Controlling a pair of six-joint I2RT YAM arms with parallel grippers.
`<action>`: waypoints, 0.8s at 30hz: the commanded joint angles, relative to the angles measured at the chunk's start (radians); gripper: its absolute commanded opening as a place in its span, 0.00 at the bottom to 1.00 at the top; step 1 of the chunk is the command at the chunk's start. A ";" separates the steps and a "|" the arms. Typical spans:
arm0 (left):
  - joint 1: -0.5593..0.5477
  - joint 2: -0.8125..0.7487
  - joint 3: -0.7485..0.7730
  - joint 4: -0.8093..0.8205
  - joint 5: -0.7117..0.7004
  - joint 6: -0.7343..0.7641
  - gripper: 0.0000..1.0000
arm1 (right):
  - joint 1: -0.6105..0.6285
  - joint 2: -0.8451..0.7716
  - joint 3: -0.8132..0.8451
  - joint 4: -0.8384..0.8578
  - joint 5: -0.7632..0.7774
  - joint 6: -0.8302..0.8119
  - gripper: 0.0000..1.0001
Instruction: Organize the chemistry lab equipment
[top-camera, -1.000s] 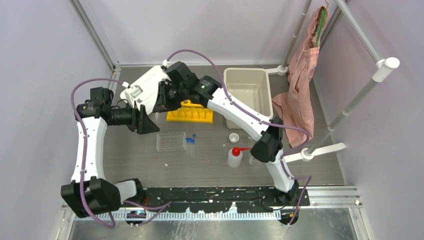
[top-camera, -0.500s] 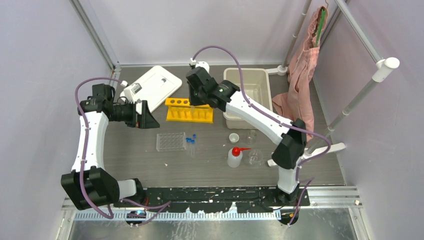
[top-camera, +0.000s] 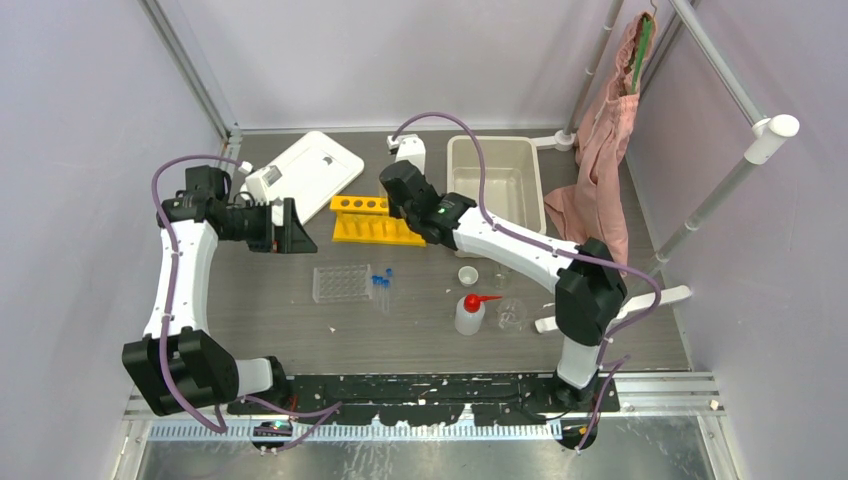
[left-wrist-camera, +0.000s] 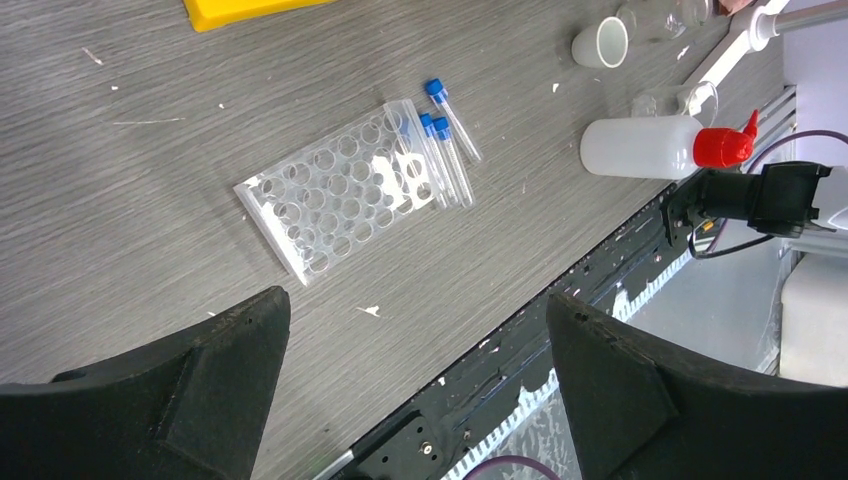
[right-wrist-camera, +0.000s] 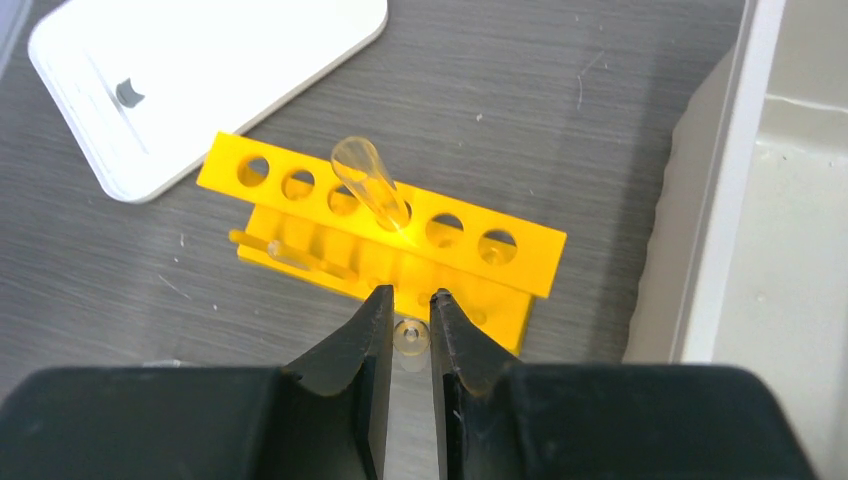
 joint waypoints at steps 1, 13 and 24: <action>0.000 -0.009 0.015 0.019 -0.008 0.003 1.00 | 0.005 0.018 0.014 0.152 0.042 -0.031 0.01; 0.001 0.002 0.015 0.018 -0.013 0.010 1.00 | 0.005 0.087 0.009 0.181 0.068 -0.061 0.01; 0.001 -0.003 0.015 0.018 -0.014 0.016 1.00 | 0.005 0.110 -0.014 0.213 0.089 -0.081 0.01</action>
